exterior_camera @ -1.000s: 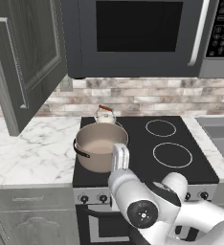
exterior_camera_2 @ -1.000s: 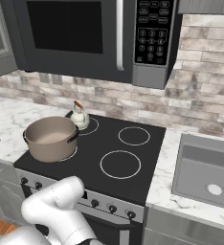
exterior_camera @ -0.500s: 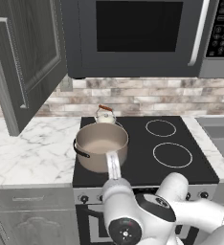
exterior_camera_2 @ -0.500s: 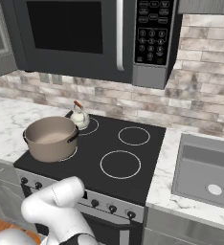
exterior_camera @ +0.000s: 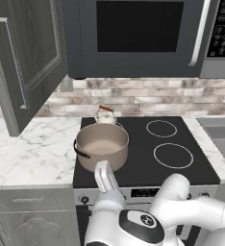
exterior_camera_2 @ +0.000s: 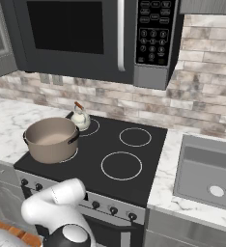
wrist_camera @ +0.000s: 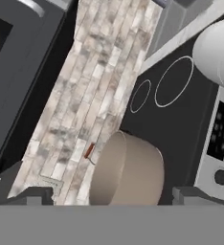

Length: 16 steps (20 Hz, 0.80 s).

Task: Pick the kettle from the cabinet and place it on a stove burner. Then pick the pot from the counter and place it on another stove burner. Finally, turn both burners on.

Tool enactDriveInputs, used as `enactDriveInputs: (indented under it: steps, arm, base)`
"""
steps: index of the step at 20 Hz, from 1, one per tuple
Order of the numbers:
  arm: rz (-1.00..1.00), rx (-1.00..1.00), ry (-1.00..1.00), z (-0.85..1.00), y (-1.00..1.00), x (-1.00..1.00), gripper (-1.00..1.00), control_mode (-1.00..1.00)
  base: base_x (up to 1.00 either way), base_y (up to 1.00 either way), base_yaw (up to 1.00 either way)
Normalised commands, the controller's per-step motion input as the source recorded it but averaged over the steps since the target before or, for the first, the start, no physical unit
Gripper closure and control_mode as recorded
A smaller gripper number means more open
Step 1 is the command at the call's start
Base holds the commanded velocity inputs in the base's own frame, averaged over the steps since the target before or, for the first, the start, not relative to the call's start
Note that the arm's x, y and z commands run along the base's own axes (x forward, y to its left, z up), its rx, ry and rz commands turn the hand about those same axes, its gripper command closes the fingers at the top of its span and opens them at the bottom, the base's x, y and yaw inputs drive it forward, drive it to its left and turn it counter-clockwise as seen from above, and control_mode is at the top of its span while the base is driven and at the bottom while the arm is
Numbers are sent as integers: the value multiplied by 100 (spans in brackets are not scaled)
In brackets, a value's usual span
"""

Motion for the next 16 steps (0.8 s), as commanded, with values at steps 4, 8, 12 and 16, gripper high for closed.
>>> enactDriveInputs:
  steps: [4,8,12,16]
  arm:
    - [0,-32,-3,0,-2,-16,-100,-100]
    - [0,-28,-1,-1,-15,-12,-100,-100]
    - [0,-24,0,-3,-26,-8,-100,-100]
    - [0,-23,0,-3,-28,-1,-100,-100]
  base:
    - [0,0,0]
    - [0,0,0]
    - [0,0,0]
    - [0,0,0]
